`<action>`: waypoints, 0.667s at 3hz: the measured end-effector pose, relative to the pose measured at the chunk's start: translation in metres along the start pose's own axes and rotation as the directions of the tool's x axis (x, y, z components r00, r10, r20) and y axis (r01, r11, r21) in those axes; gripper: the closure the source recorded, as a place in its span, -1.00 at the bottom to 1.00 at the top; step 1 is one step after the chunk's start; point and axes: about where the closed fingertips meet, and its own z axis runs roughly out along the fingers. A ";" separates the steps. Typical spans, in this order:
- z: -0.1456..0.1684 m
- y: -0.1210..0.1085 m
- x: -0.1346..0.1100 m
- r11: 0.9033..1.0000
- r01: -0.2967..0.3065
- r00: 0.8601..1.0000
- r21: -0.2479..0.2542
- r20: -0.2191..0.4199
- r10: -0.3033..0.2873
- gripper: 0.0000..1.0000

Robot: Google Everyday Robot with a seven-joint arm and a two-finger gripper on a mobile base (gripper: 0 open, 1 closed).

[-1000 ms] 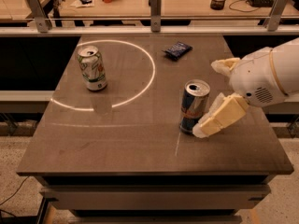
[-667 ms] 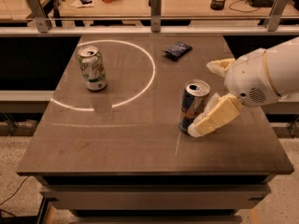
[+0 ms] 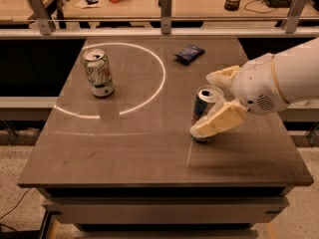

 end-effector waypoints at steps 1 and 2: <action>0.002 0.002 -0.001 1.000 0.013 1.000 -0.006 0.001 -0.013 -0.09; 0.002 0.004 0.001 1.000 0.018 1.000 -0.009 0.000 -0.018 0.37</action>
Offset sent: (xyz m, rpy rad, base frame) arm -0.0022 -0.0024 -0.0099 -0.0018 0.0039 0.0210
